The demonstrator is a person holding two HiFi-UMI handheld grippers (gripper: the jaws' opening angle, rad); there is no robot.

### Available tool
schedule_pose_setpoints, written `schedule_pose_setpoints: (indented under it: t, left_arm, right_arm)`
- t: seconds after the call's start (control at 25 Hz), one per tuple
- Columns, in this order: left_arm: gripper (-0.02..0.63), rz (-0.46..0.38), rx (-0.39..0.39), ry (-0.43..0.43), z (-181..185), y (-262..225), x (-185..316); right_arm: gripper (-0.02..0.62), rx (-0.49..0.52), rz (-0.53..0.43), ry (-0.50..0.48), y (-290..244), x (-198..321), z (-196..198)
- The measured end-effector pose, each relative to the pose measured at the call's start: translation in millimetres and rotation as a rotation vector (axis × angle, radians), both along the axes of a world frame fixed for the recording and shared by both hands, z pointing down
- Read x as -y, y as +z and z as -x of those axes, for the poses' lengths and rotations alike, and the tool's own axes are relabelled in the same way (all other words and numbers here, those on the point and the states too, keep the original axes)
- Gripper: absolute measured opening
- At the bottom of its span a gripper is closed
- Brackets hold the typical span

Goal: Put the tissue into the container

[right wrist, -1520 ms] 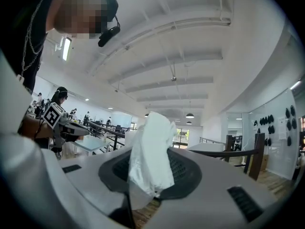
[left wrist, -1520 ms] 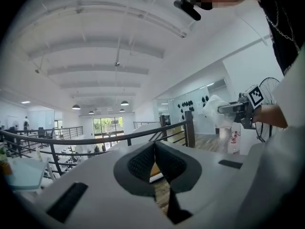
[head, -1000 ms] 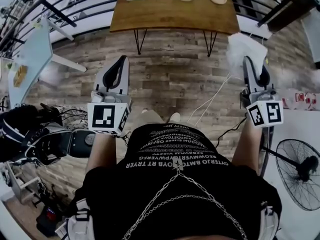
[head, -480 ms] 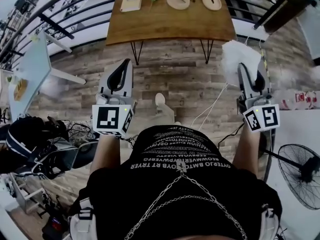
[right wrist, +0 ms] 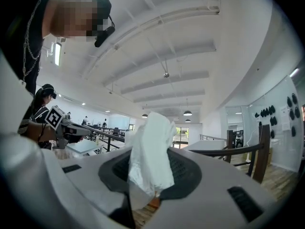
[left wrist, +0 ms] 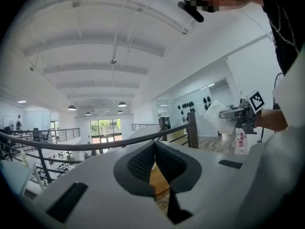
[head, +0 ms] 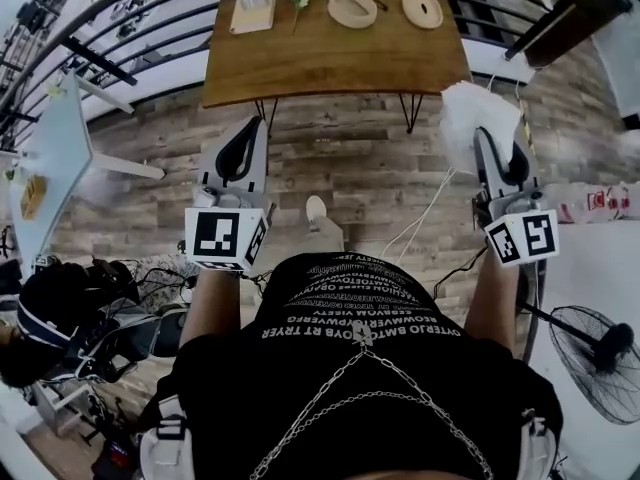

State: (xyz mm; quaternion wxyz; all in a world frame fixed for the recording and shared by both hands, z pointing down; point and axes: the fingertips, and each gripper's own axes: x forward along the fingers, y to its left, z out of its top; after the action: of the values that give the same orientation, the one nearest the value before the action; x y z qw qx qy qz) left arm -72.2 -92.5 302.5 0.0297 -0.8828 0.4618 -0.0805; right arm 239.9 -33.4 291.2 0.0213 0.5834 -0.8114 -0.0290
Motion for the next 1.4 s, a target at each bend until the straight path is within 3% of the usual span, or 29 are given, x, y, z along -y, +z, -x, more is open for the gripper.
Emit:
schedule_pose_setpoints:
  t: [0.6, 0.92, 1.4]
  left_arm:
    - [0.029, -0.017, -0.023, -0.010, 46.2, -14.2, 130.8]
    - [0.029, -0.029, -0.025, 0.034, 64.6, -19.0, 189.0]
    - [0.029, 0.013, -0.026, 0.061, 58.1, 9.2, 231.4]
  right_arm:
    - [0.123, -0.038, -0.016, -0.025, -23.8, 131.8, 53.2]
    - [0.123, -0.071, -0.061, 0.001, -43.6, 182.3, 81.9]
    - [0.123, -0.069, 0.003, 0.033, -11.2, 221.0, 73.5]
